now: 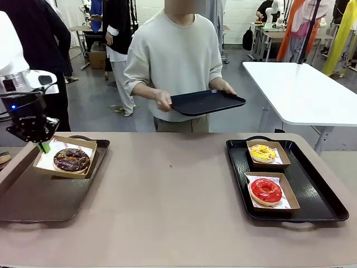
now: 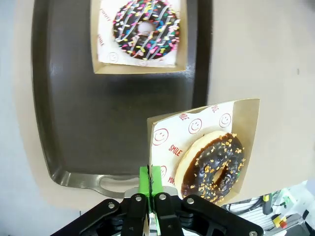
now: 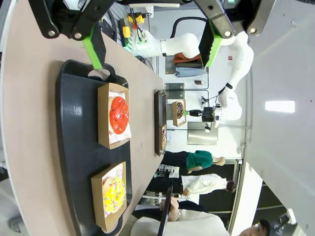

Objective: Individually package the donuts and arrange them on the tray.
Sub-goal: Place the picked Paper togo box on the Handle tray.

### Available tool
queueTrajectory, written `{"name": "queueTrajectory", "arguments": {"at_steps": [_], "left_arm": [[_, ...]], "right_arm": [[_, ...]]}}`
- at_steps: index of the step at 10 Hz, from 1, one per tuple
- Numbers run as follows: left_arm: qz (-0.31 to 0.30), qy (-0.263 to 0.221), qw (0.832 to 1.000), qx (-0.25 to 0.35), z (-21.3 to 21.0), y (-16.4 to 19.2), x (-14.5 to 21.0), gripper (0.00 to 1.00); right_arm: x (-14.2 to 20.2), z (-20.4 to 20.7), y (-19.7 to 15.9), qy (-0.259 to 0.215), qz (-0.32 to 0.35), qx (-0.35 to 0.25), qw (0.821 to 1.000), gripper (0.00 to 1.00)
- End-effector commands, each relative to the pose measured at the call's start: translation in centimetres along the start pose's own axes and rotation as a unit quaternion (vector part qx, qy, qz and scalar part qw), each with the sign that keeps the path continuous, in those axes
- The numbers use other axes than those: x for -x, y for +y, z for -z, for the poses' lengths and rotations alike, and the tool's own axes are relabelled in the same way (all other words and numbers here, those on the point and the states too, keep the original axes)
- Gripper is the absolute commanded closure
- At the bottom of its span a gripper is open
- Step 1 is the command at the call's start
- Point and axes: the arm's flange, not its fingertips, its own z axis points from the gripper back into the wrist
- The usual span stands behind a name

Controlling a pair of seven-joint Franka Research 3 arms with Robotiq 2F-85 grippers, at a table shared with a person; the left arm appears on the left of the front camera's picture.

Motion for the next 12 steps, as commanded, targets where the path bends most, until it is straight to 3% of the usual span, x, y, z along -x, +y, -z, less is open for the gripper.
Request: {"name": "queueTrajectory", "arguments": {"at_steps": [1,10,12], "left_arm": [[0.0,-0.008,1.0,-0.003,0.4,0.9,-0.1,0.99],[-0.009,0.001,1.0,0.0,0.6,0.8,-0.1,0.99],[0.005,0.013,1.0,0.022,2.0,3.5,0.1,0.99]], "right_arm": [[0.2,0.0,0.2,-0.002,-0.003,-0.001,1.0,0.0],[0.2,0.0,0.2,-0.002,-0.003,-0.001,1.0,0.0],[0.2,0.0,0.2,-0.002,-0.003,-0.001,1.0,0.0]]}}
